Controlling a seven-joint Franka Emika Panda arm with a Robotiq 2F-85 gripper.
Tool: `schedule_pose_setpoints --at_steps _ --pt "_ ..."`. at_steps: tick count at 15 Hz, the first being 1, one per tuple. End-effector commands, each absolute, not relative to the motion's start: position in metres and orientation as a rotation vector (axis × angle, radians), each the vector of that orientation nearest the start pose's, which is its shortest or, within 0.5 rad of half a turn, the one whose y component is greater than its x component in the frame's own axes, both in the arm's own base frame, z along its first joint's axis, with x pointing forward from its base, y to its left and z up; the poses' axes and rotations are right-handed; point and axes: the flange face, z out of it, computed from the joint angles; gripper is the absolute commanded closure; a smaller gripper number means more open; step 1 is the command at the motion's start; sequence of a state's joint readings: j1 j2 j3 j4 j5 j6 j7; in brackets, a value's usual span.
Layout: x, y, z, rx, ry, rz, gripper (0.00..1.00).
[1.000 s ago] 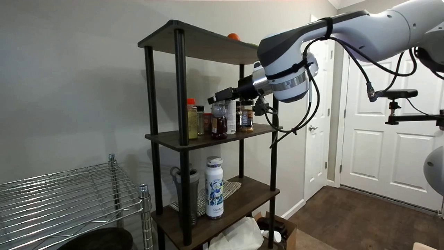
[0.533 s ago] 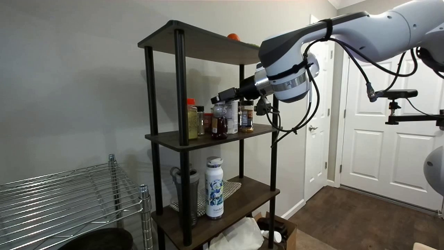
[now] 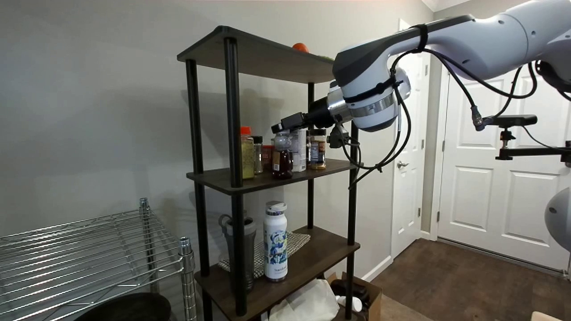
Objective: Move the bottle of honey to the left
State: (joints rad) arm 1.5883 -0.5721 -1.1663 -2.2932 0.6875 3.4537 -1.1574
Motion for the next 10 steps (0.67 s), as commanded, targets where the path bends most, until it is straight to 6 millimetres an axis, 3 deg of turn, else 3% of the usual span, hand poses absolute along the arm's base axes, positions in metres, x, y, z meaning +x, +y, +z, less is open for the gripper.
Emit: schedule_pose_setpoints --at_steps 1,10 --pt "0.5247 0.0529 0.5350 -2.288 -0.485 -1.703 0.00" --pt "0.5256 0.0539 0.5313 -2.286 -0.502 -1.697 0.00"
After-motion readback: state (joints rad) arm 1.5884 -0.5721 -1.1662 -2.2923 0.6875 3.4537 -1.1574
